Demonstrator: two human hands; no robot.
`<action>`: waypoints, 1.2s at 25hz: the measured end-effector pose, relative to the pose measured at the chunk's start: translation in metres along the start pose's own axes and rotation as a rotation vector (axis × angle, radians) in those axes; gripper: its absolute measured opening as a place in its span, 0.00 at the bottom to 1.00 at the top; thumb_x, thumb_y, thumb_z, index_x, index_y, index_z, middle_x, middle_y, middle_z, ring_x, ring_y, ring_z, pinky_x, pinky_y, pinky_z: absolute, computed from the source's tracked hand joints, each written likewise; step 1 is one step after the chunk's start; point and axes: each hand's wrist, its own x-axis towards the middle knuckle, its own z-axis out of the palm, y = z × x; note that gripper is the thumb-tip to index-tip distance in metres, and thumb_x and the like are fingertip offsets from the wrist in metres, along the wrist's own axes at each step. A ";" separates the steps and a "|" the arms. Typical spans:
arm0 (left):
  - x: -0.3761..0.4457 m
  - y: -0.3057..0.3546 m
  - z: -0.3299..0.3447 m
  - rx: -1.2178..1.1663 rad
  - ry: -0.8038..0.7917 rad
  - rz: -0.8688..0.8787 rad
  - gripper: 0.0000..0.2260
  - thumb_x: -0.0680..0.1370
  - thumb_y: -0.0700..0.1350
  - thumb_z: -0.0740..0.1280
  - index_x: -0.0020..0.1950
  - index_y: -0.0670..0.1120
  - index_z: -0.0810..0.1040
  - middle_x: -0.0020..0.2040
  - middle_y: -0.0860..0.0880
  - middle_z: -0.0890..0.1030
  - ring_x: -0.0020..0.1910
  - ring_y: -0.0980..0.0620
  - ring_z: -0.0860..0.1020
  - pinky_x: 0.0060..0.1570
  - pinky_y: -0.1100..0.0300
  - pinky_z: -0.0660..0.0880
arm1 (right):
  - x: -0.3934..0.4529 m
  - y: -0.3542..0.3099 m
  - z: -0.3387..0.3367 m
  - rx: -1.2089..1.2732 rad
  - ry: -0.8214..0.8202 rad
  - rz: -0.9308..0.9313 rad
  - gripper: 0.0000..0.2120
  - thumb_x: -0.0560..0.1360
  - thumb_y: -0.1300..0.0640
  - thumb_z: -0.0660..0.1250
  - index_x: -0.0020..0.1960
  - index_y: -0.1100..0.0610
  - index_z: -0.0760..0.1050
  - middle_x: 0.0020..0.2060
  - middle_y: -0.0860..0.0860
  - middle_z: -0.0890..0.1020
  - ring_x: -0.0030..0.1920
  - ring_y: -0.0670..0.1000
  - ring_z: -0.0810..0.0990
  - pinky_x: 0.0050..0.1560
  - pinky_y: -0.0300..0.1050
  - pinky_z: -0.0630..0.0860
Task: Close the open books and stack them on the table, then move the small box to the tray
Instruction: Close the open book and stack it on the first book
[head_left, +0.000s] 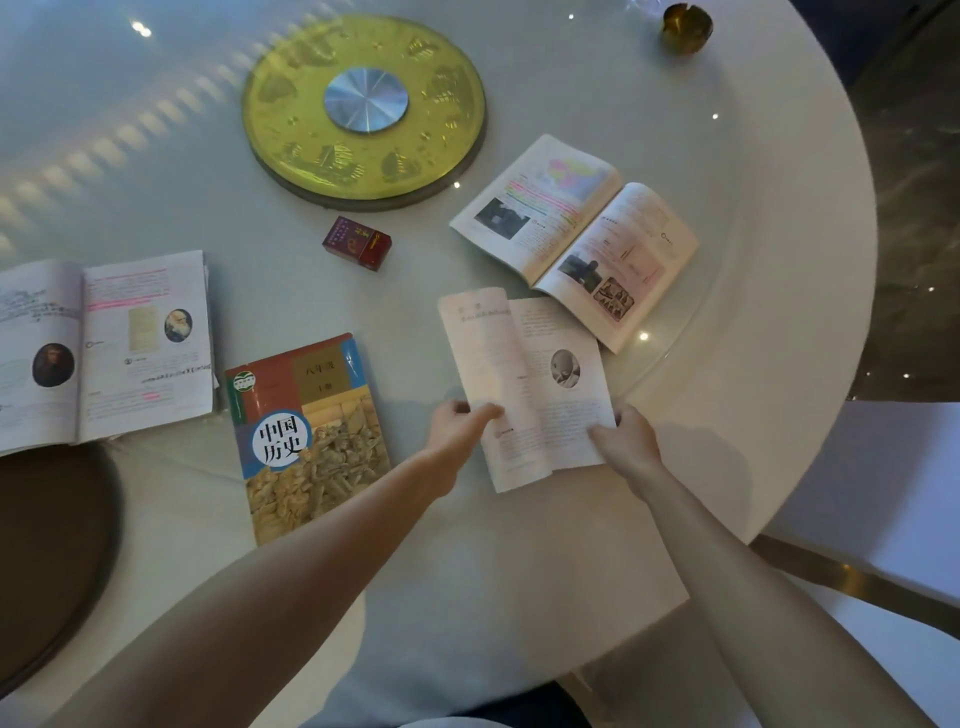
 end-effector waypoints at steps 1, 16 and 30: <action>-0.003 0.001 0.007 0.004 -0.006 0.040 0.16 0.74 0.50 0.75 0.56 0.44 0.76 0.53 0.46 0.82 0.44 0.55 0.79 0.43 0.60 0.74 | -0.002 0.001 -0.001 0.026 -0.029 -0.006 0.12 0.73 0.59 0.67 0.56 0.54 0.81 0.52 0.52 0.87 0.49 0.53 0.86 0.42 0.45 0.79; -0.015 -0.005 -0.001 0.348 0.009 0.252 0.35 0.74 0.74 0.53 0.63 0.51 0.84 0.67 0.44 0.78 0.69 0.43 0.75 0.69 0.43 0.72 | -0.026 -0.007 0.020 0.427 -0.299 0.071 0.42 0.75 0.21 0.45 0.60 0.48 0.85 0.53 0.55 0.89 0.54 0.57 0.89 0.57 0.57 0.84; -0.010 -0.015 -0.062 0.236 -0.096 0.150 0.14 0.79 0.36 0.67 0.65 0.41 0.80 0.53 0.45 0.83 0.44 0.51 0.80 0.32 0.69 0.74 | -0.045 -0.009 0.051 0.317 -0.115 -0.096 0.16 0.78 0.64 0.67 0.64 0.53 0.79 0.54 0.52 0.89 0.51 0.51 0.88 0.50 0.48 0.83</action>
